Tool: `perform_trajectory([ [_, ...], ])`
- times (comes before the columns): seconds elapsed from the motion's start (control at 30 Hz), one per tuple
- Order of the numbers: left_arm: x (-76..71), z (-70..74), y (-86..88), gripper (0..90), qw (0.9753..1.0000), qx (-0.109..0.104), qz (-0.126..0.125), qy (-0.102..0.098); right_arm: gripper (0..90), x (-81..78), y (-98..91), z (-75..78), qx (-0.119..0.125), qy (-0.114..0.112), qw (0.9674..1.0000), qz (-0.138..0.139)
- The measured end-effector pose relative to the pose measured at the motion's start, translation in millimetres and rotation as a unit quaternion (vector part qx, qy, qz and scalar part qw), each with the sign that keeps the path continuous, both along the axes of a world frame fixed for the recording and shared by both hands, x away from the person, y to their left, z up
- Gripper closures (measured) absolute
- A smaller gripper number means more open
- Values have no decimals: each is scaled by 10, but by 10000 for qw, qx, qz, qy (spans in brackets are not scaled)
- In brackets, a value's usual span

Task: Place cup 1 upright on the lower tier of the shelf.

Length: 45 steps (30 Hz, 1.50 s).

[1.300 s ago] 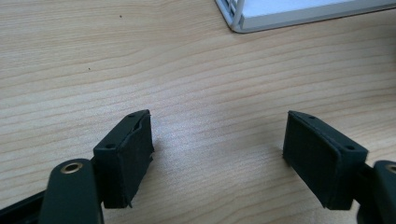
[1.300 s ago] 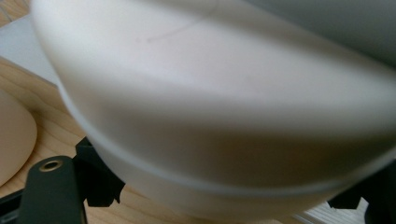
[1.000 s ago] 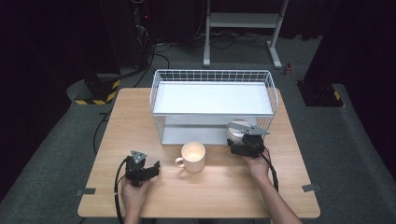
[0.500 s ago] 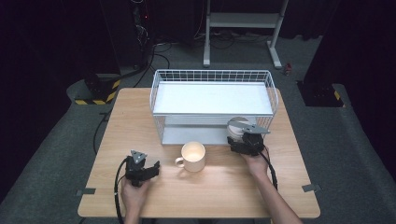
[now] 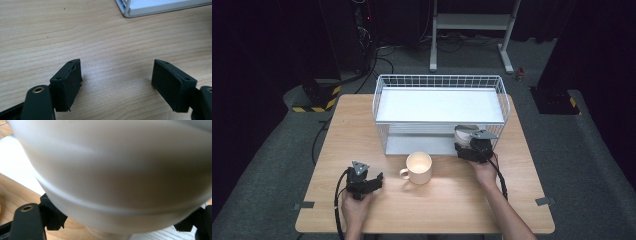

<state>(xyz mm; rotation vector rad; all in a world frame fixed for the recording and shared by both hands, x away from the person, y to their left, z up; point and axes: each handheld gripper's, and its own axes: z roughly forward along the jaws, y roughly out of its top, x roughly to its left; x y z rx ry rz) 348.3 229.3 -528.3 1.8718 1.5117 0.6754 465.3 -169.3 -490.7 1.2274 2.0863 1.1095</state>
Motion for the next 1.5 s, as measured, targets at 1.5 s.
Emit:
perform_trajectory([
  [1.5,0,-1,2,242,10000,-6,-2,-5,300,-104,-72,-164,-117,238,9990,-367],
])
